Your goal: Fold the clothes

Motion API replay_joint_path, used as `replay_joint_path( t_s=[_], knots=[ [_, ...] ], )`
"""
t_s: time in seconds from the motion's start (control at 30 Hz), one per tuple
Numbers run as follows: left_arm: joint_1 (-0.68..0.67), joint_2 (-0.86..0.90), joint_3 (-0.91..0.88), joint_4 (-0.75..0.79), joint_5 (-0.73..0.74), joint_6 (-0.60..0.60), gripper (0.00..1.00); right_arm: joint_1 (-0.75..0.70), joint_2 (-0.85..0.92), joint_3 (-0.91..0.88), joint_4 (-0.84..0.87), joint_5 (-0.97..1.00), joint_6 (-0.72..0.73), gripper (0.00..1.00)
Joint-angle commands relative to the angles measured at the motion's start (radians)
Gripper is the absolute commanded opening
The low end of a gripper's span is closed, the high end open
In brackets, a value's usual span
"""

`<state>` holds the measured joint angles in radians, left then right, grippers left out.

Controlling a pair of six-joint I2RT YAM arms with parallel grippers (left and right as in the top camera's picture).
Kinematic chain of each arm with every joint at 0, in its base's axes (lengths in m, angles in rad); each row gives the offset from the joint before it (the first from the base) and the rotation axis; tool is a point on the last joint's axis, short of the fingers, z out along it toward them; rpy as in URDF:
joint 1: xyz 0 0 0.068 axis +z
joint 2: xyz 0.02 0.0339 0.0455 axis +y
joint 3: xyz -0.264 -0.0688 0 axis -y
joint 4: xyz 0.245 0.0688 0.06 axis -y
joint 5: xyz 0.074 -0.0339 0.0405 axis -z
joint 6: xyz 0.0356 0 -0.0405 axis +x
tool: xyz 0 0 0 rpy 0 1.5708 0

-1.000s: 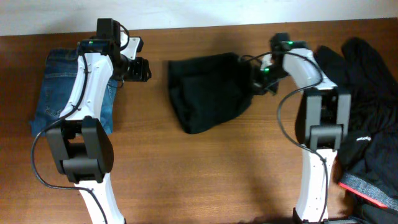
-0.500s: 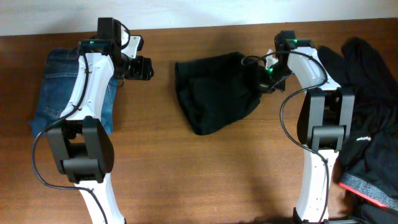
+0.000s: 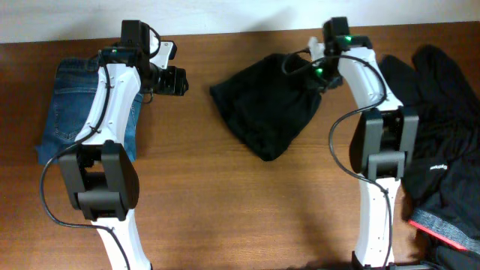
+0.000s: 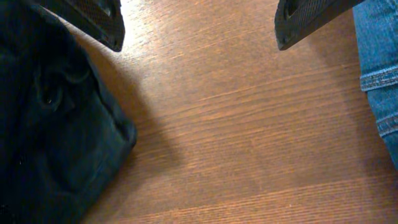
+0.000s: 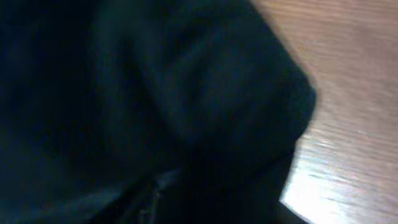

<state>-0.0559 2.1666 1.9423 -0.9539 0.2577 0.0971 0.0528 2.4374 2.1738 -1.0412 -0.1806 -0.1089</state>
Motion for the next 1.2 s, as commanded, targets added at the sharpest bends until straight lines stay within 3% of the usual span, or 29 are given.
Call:
replay_joint_path(
  t_s=[0.0, 0.1, 0.27, 0.3, 0.4, 0.43, 0.7, 0.87, 1.17],
  knots=[
    [-0.002, -0.029, 0.016, 0.003, 0.001, 0.009, 0.77, 0.071, 0.008, 0.080, -0.018, 0.053, -0.045, 0.54],
    [-0.001, -0.029, 0.016, 0.003, 0.001, 0.009, 0.77, 0.081, 0.003, 0.145, -0.035, 0.161, 0.091, 0.58],
    [-0.001, -0.029, 0.016, 0.002, 0.000, 0.009, 0.77, 0.078, 0.002, 0.332, -0.133, 0.170, 0.138, 0.62],
    [-0.001, -0.029, 0.016, 0.003, 0.000, 0.009, 0.77, 0.078, 0.002, 0.374, -0.158, 0.174, 0.148, 0.67],
    [-0.001, -0.029, 0.016, 0.003, 0.000, 0.009, 0.77, 0.081, 0.002, 0.452, -0.226, 0.133, 0.147, 0.75],
    [-0.001, -0.029, 0.016, 0.003, 0.000, 0.009, 0.77, 0.093, 0.002, 0.469, -0.281, 0.025, 0.121, 0.75],
    [-0.001, -0.029, 0.016, 0.007, -0.003, 0.009, 0.83, 0.213, 0.006, 0.419, -0.429, -0.045, -0.015, 0.77],
    [-0.001, -0.029, 0.016, 0.010, -0.003, 0.009, 0.83, 0.311, 0.006, 0.338, -0.435, 0.068, -0.110, 0.89],
    [-0.001, -0.029, 0.016, 0.014, -0.002, 0.009, 0.84, 0.369, 0.006, 0.145, -0.388, 0.085, -0.175, 0.93]
  ],
)
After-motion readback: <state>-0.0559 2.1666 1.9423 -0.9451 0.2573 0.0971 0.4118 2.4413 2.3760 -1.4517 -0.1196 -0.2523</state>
